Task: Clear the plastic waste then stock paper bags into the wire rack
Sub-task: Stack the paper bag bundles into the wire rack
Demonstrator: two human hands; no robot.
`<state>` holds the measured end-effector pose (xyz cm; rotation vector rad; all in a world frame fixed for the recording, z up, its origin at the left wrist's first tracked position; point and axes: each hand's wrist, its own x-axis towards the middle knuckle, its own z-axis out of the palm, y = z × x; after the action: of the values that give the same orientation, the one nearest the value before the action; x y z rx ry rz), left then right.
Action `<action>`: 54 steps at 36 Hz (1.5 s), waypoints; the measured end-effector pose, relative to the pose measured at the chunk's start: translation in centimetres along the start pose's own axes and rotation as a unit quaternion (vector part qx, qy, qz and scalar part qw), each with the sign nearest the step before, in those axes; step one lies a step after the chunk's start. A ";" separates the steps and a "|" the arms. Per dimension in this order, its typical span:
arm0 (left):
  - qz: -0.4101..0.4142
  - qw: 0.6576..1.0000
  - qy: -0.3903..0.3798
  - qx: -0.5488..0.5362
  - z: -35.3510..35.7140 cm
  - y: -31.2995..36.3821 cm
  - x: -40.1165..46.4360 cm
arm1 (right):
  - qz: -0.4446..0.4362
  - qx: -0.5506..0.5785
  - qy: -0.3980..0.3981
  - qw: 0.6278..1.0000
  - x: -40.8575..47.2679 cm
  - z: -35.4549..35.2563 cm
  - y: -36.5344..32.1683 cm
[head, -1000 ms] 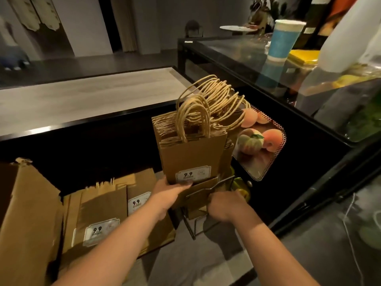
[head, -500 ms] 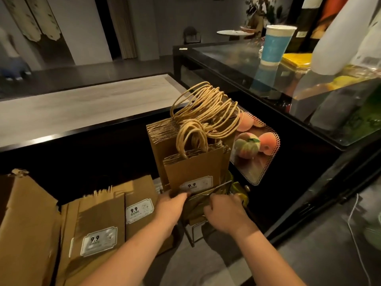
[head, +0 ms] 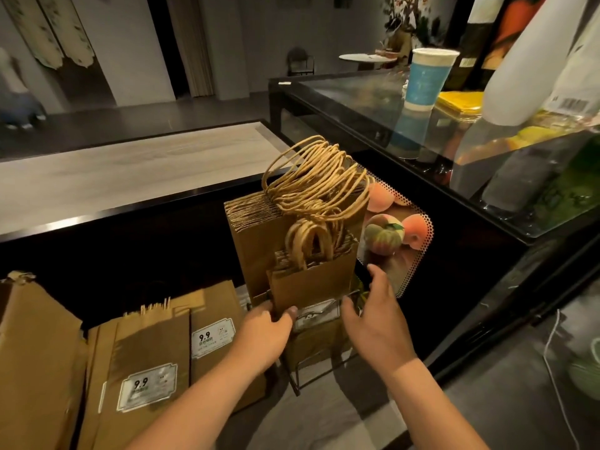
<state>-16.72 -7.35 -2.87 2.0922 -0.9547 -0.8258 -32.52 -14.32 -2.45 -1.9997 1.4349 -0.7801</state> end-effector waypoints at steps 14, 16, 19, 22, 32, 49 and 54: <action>0.013 0.982 -0.043 -0.181 0.1 2.3 -0.5 | 0.082 0.173 -0.053 0.980 4.1 1.6 -1.6; -0.008 0.970 -0.066 -0.235 0.2 3.0 -0.3 | 0.106 0.170 -0.033 0.979 4.2 2.3 -2.4; -0.032 0.953 -0.088 -0.288 0.0 3.6 -0.1 | 0.135 0.185 -0.021 0.973 4.3 2.8 -3.2; -0.026 0.956 -0.084 -0.279 -0.3 3.3 -0.4 | 0.130 0.191 -0.018 0.973 4.2 2.7 -3.2; 0.015 0.972 -0.051 -0.230 -1.0 1.9 -1.9 | 0.083 0.193 0.018 0.978 1.8 1.8 -2.9; -0.177 0.952 0.198 -0.152 -8.3 -11.1 -3.5 | 0.183 0.241 -0.369 0.879 -5.9 12.0 -9.7; -0.238 0.939 0.234 -0.077 -10.5 -14.7 -3.1 | 0.207 0.186 -0.395 0.876 -5.3 16.0 -11.6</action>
<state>-4.84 5.75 -7.62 2.2610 -0.1231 -0.5574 -14.92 -4.42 -5.65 -1.3726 1.0408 -0.0067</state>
